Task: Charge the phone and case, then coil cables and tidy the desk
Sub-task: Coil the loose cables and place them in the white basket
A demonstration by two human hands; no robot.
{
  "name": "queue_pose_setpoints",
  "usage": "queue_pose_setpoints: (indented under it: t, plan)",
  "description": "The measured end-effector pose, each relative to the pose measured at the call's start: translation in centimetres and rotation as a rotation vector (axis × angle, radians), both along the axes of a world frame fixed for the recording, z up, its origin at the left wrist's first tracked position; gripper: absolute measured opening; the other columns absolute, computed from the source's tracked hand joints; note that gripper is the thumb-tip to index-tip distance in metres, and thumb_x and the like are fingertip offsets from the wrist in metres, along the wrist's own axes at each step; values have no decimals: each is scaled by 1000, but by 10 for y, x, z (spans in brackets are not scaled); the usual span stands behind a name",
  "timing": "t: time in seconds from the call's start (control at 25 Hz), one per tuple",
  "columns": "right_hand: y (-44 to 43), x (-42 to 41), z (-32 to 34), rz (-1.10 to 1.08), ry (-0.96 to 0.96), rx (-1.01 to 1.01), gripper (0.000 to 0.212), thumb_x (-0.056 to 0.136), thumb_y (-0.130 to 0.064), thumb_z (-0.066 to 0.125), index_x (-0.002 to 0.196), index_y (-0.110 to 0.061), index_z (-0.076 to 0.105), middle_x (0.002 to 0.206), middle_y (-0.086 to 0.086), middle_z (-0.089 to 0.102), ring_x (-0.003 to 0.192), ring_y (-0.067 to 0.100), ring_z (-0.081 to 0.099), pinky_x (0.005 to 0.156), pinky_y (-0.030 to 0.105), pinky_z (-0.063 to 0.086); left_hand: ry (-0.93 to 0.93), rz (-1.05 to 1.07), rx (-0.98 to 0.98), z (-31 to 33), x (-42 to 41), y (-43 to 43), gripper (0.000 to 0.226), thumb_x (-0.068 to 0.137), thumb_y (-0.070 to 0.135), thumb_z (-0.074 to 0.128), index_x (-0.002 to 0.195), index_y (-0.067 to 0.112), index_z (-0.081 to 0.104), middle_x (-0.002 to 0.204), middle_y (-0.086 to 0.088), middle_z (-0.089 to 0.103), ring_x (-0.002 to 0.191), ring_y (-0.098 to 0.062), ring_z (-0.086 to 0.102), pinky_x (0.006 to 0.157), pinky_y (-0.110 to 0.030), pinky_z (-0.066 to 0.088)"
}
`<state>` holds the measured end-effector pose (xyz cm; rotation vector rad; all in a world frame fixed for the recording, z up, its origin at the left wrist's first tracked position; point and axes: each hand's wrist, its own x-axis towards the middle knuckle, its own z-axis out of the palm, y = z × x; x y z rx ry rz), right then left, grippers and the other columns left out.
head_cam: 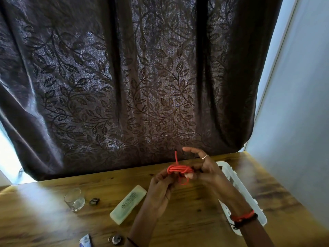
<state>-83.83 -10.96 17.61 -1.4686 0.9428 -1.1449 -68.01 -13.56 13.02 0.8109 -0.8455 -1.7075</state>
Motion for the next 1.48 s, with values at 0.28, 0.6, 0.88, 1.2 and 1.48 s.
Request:
queue_pose_setpoints:
  t: [0.28, 0.6, 0.88, 1.2, 1.48]
  plan:
    - [-5, 33, -12, -656, 335, -147, 66, 69, -12, 78, 121, -33, 43, 91, -7, 59, 80, 3, 60, 67, 15, 48, -73, 196, -76, 3, -8, -4, 31, 88, -1, 53, 118, 3, 62, 109, -11, 70, 103, -19, 66, 88, -29, 55]
    - [4, 32, -19, -712, 527, -103, 32, 92, -16, 55, 123, -16, 60, 92, -1, 68, 67, -7, 50, 58, -3, 35, -832, 144, -279, -2, -7, 7, 91, 84, 10, 65, 150, 24, 4, 132, -9, 44, 124, -27, 44, 101, -43, 41]
    - [-14, 20, -21, -541, 960, -286, 33, 94, -15, 52, 125, -21, 59, 114, 7, 67, 99, 20, 63, 84, 20, 46, -1383, 137, -563, 31, 6, 19, 101, 79, 63, 54, 148, 30, -11, 156, 8, 0, 142, -13, 10, 118, -43, 13]
    - [-15, 25, -8, -430, 652, -67, 22, 79, -25, 70, 99, -20, 62, 95, -5, 63, 77, 7, 59, 60, 4, 43, -1215, 6, -600, 34, 21, -3, 47, 87, 0, 56, 128, 21, 56, 122, 1, 64, 105, 1, 54, 76, 5, 36]
    - [-20, 4, 16, -234, 823, 4, 18, 78, -29, 73, 96, -27, 73, 85, -9, 69, 73, -3, 60, 59, 6, 40, -1177, 126, -649, 16, 14, -2, 43, 86, -1, 56, 124, 19, 60, 114, 1, 66, 94, 0, 55, 68, 3, 38]
